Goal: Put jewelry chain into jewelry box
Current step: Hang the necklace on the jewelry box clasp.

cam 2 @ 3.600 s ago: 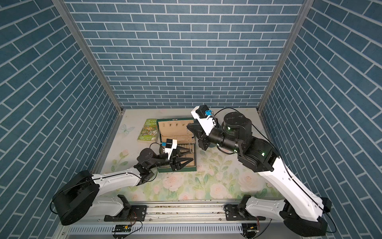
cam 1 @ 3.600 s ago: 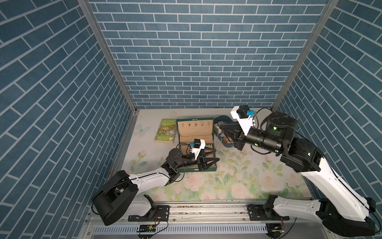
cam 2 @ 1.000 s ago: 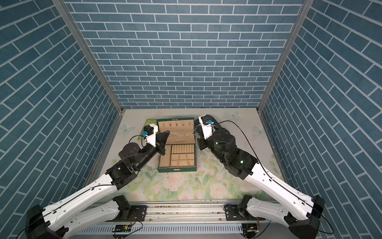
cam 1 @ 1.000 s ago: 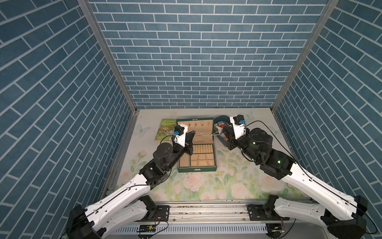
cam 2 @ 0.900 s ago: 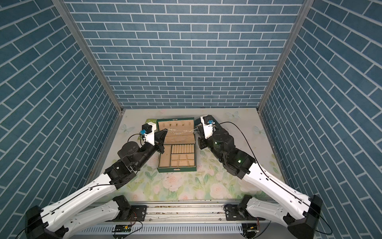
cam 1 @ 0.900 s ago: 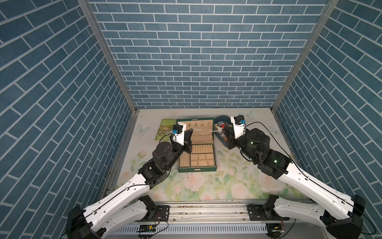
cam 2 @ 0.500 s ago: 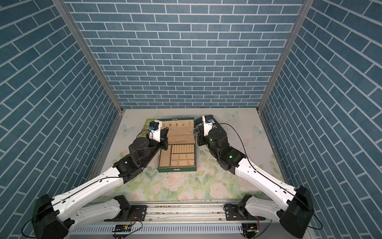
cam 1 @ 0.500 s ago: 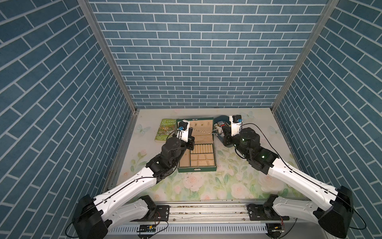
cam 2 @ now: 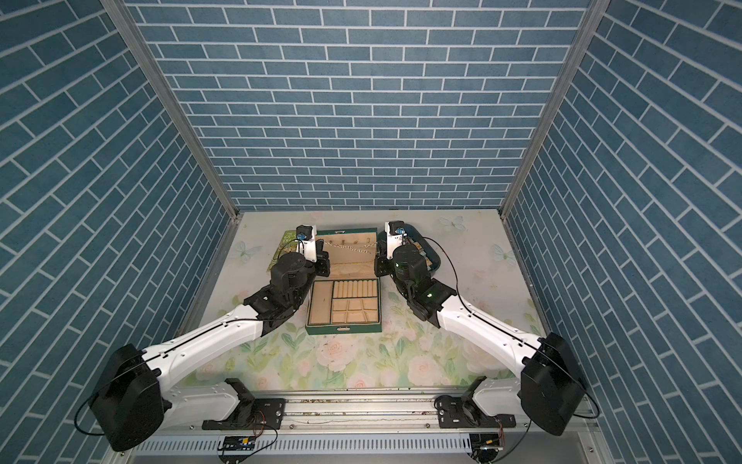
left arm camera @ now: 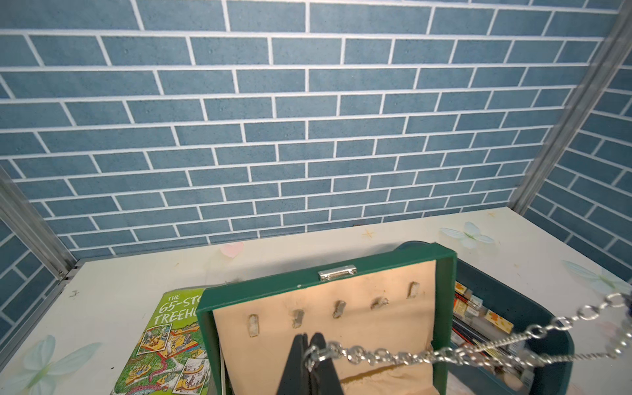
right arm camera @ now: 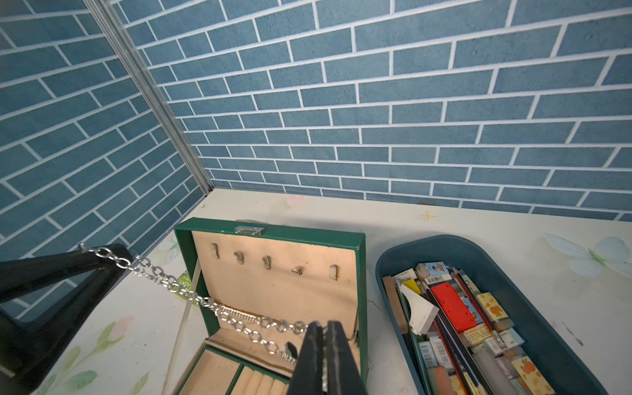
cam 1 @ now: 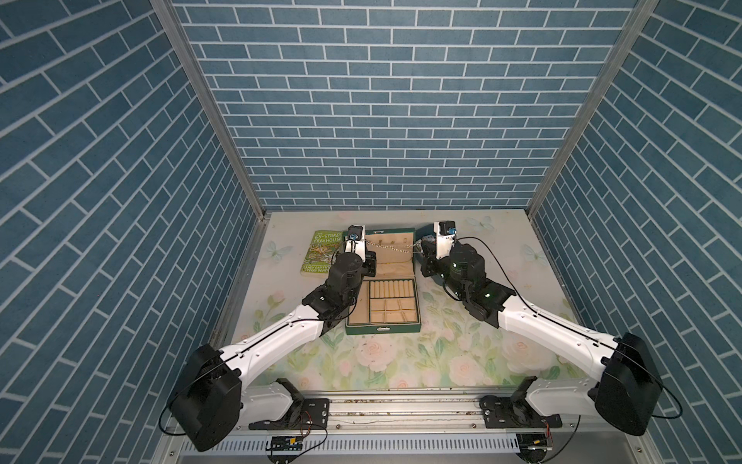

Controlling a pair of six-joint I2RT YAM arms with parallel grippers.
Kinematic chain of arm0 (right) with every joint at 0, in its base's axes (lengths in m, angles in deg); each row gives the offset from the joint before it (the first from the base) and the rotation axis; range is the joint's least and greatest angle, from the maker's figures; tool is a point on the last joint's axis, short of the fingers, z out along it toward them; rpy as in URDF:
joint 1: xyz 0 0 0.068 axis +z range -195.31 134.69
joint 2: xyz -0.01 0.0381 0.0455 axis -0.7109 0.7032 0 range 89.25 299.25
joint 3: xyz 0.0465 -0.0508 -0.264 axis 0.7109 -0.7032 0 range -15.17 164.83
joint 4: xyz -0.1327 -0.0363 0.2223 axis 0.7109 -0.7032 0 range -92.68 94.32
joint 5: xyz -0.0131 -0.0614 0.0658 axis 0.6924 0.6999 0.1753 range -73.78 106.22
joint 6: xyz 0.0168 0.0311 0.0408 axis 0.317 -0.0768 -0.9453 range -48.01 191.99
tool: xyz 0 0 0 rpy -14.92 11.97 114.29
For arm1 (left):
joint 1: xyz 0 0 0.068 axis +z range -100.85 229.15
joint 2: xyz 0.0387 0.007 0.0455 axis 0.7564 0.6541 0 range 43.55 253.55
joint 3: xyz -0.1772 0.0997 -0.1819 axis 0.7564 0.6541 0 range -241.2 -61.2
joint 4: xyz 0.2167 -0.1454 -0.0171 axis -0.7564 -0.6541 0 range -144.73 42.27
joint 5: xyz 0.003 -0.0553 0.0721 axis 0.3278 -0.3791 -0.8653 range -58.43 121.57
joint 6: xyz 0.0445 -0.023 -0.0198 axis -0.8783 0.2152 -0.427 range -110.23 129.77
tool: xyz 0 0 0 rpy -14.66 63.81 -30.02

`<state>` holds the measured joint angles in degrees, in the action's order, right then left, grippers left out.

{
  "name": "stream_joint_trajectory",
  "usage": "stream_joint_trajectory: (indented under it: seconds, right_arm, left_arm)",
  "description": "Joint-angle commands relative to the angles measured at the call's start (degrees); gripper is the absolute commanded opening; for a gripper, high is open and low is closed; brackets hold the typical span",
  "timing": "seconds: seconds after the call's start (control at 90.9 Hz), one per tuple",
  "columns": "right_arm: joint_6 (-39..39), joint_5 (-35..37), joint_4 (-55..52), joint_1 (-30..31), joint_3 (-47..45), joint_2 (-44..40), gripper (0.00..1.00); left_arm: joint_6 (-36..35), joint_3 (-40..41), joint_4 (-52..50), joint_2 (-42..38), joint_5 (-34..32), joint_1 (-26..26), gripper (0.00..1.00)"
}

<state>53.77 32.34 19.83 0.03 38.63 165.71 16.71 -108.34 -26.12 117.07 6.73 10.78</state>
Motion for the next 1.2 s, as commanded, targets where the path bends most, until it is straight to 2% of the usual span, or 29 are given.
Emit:
stream_joint_trajectory:
  seconds: [0.0, 0.473, 1.188]
  right_arm:
    - [-1.0, 1.7, 5.7, -0.8, -0.2, 2.4, 0.00]
    - [-0.9, 2.3, 12.2, -3.2, 4.2, 12.4, 0.00]
    - [-2.6, 0.6, 15.0, -5.0, 6.5, 17.5, 0.00]
  left_arm:
    - [1.3, -2.2, 3.4, 2.0, -1.4, 1.4, 0.00]
    - [1.3, -6.6, 7.2, 11.3, 0.9, 4.9, 0.00]
    - [1.1, -10.3, 9.6, 17.4, 3.0, 5.5, 0.00]
